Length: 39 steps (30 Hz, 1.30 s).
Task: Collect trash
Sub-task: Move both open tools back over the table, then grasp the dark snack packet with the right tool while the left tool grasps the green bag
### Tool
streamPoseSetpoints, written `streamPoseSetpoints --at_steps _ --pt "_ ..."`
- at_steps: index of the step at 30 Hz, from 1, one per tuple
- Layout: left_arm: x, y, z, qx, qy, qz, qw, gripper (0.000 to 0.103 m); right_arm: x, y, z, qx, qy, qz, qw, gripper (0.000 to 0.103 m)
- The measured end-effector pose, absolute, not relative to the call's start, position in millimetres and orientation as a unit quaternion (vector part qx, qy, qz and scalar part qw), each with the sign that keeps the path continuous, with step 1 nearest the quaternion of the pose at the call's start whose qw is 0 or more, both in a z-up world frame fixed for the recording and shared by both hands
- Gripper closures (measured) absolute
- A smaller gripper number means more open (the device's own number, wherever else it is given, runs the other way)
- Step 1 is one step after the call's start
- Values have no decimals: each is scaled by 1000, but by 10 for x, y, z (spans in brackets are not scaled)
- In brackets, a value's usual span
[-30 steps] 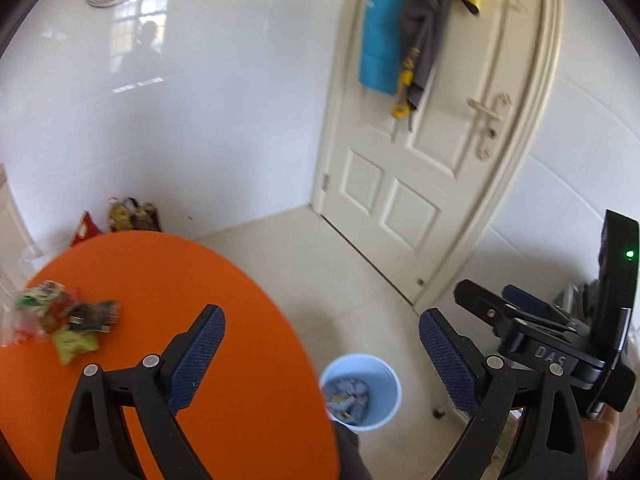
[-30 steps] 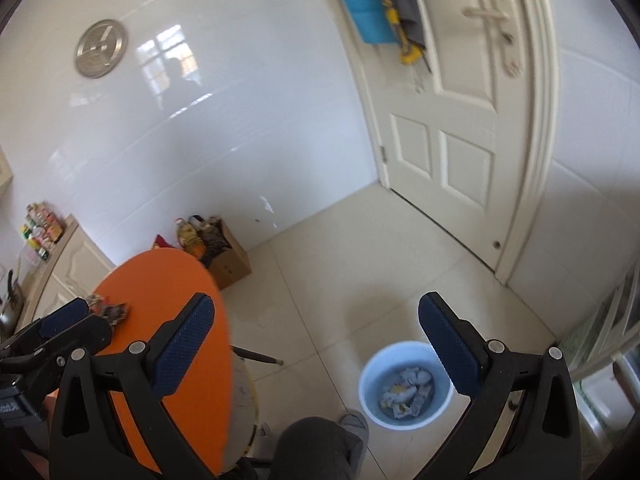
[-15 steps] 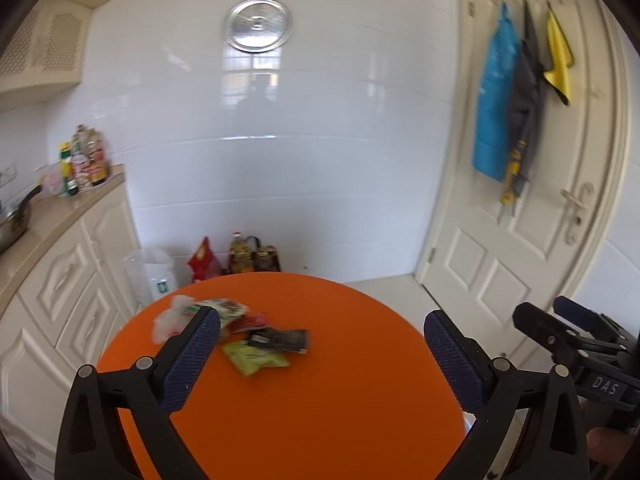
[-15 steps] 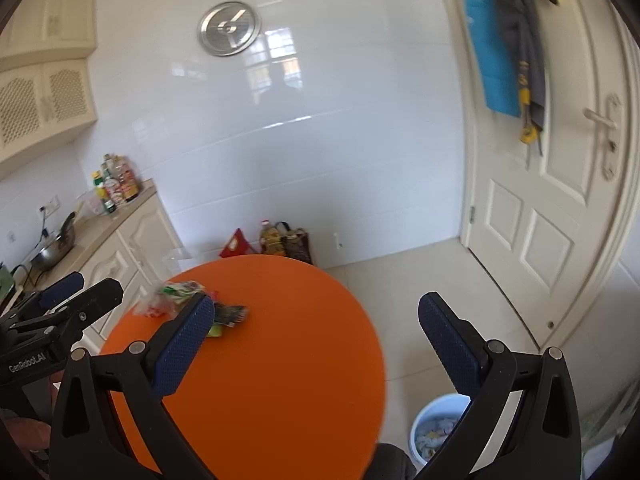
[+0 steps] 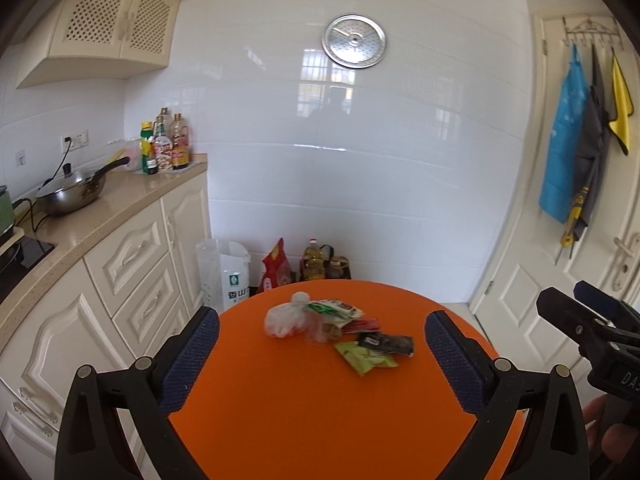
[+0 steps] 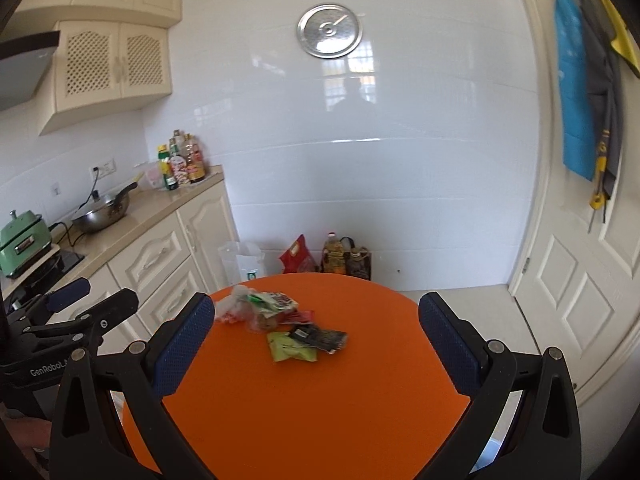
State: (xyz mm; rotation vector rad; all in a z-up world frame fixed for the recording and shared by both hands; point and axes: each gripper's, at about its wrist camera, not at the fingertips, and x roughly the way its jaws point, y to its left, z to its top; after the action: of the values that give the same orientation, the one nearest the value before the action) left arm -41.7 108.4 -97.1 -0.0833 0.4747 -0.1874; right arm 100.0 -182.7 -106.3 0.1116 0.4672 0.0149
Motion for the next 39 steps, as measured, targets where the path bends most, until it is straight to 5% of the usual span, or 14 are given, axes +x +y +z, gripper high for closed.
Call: streamPoseSetpoints --at_steps 10,24,39 --pt "-141 1336 -1013 -59 263 -76 960 2 1244 -1412 -1223 26 258 24 966 0" --pt "994 951 -1476 -50 353 -101 929 2 2124 -1800 -2334 33 399 13 916 0" --pt "2432 125 -1992 -38 435 -103 894 2 3322 -1832 -3155 -40 490 137 860 16"
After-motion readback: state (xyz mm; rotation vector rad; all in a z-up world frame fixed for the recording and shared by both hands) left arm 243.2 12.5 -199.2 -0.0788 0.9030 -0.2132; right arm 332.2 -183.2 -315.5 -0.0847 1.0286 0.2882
